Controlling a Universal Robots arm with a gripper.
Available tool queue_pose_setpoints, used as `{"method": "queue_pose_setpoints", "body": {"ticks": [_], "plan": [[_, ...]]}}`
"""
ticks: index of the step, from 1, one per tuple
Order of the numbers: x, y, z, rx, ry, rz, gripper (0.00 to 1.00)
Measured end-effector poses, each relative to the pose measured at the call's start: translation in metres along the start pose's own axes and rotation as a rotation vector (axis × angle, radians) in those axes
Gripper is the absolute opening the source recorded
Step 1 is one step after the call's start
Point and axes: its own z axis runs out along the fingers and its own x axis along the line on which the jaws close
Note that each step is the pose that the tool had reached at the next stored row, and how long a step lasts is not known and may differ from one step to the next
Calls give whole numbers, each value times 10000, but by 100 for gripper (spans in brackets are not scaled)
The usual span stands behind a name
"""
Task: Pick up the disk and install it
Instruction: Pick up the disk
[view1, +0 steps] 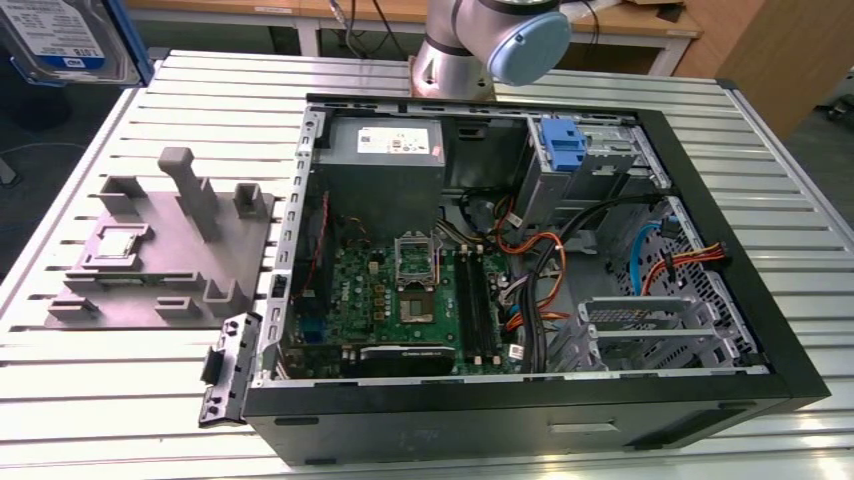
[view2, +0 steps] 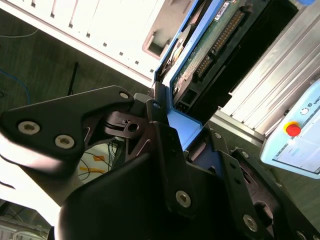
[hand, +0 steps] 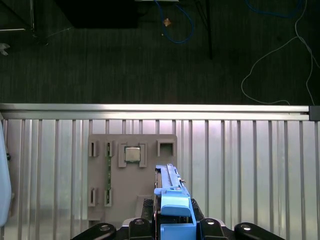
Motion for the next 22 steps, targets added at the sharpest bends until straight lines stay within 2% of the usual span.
{"method": "queue_pose_setpoints", "body": {"ticks": [22], "plan": [[0,-44,-1,1,0,0,37]]}}
